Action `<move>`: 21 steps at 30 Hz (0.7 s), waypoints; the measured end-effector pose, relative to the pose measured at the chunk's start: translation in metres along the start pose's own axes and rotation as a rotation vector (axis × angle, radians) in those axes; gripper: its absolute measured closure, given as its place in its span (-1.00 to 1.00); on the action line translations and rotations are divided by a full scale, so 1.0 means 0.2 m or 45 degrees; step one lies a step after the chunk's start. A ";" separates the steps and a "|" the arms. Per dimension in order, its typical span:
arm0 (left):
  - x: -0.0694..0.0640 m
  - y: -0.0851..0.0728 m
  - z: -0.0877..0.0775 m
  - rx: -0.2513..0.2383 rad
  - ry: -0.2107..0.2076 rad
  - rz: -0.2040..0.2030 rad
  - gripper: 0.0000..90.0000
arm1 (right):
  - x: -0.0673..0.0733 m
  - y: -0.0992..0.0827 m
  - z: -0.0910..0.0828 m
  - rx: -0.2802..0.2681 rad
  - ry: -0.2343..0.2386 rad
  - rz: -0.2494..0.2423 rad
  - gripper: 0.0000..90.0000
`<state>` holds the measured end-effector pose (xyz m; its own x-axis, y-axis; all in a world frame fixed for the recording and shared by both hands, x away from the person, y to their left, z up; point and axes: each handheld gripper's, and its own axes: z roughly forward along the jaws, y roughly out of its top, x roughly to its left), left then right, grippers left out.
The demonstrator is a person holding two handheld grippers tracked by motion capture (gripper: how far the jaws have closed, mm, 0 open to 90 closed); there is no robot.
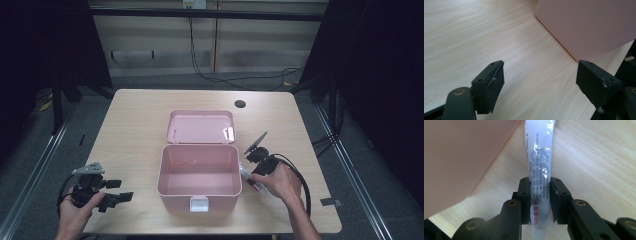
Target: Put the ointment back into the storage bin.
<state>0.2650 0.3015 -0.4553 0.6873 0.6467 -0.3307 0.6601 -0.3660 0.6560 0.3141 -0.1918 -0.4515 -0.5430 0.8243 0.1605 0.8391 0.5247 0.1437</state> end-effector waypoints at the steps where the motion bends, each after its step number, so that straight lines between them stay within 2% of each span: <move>1: 0.00 0.00 0.00 -0.004 0.000 -0.004 -0.50 | 0.00 -0.01 -0.01 0.001 0.005 -0.001 0.60; 14: 0.00 0.00 0.00 0.005 -0.001 -0.001 -0.50 | -0.01 -0.03 -0.05 -0.004 0.016 -0.013 0.60; 21: 0.00 0.00 0.00 0.005 0.002 -0.005 -0.50 | -0.02 -0.06 -0.07 0.038 0.006 -0.022 0.60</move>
<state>0.2652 0.3007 -0.4557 0.6841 0.6495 -0.3319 0.6641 -0.3663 0.6518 0.3063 -0.2051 -0.4402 -0.5576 0.8140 0.1629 0.8301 0.5452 0.1169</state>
